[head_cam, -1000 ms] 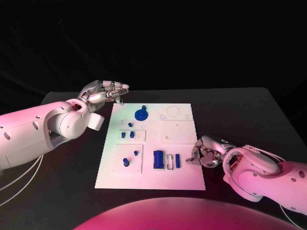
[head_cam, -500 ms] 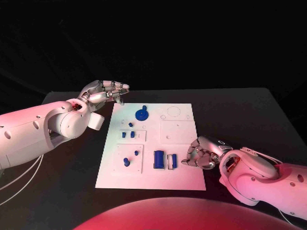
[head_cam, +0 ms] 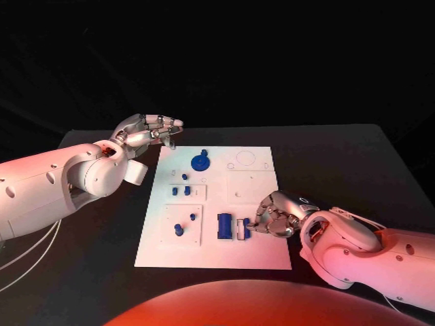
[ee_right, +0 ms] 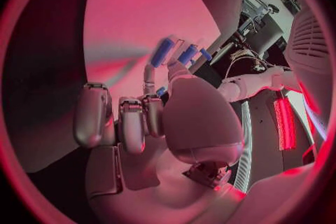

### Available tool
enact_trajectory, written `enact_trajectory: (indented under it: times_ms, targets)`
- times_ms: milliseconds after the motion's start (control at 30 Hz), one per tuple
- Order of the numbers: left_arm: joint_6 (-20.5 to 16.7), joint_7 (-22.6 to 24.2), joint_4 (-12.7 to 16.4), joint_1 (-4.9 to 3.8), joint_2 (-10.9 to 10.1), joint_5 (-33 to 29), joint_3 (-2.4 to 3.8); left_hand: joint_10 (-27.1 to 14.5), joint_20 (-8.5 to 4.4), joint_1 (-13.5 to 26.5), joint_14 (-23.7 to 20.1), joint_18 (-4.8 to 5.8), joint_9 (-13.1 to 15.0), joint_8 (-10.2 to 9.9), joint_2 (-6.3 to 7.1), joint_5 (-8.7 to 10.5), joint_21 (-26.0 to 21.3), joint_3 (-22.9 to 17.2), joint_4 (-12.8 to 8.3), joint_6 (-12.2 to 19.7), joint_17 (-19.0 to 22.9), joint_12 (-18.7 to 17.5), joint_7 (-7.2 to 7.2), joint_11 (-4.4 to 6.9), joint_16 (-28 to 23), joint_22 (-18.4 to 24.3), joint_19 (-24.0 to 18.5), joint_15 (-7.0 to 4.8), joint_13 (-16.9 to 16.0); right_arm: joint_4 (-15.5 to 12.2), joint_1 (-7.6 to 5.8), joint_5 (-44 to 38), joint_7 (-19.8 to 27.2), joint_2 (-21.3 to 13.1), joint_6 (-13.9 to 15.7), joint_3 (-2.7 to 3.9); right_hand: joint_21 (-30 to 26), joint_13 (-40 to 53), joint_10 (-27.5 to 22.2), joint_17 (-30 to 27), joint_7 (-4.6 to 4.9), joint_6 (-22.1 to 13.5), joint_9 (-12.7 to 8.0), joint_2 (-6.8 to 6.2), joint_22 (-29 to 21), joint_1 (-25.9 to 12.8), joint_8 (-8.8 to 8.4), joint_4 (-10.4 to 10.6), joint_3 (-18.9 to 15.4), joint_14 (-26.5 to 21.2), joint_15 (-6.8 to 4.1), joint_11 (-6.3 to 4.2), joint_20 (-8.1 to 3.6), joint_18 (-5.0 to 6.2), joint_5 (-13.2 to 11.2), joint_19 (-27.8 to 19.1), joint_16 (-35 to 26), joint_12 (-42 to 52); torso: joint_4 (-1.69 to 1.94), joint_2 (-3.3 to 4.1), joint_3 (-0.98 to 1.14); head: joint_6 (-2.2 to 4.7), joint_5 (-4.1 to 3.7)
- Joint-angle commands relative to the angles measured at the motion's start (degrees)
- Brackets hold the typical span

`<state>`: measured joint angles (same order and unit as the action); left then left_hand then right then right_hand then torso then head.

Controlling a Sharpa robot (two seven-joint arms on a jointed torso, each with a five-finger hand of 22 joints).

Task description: Assemble the parts on the task board

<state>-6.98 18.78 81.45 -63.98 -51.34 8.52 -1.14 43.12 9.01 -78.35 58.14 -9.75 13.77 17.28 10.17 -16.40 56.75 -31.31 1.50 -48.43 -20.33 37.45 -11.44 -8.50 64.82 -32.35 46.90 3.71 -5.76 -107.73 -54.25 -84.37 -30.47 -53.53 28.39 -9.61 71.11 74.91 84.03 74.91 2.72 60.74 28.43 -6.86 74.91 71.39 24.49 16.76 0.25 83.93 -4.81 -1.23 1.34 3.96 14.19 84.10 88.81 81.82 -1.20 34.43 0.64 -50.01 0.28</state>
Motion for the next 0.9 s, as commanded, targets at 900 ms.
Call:
enact_trajectory:
  times_ms: [900]
  targets:
    - [1.5, -0.5, 0.4, -0.04, -0.1, 0.3, 0.04, -0.4, 0.43, 0.3, -0.1, -0.80, -0.1, 0.3, -0.30, -0.21, -0.2, 0.2, 0.2, 0.4, 0.0, -0.1, -0.10, 0.08, 0.2, 0.1, 0.0, 0.27, 0.0, 2.7, 0.04, -1.5, -1.2, 2.9, -5.1, 0.01, 1.1, 11.2, 4.1, 11.1, -1.54, 2.7, 1.7, 0.32, 10.8, 0.9, 2.47, -0.1, 0.1, 5.3, -0.97, -1.50, -0.51, -0.71, 0.1, 1.2, 0.1, 1.7, -0.09, 0.04, -0.03, 0.01, 0.17]
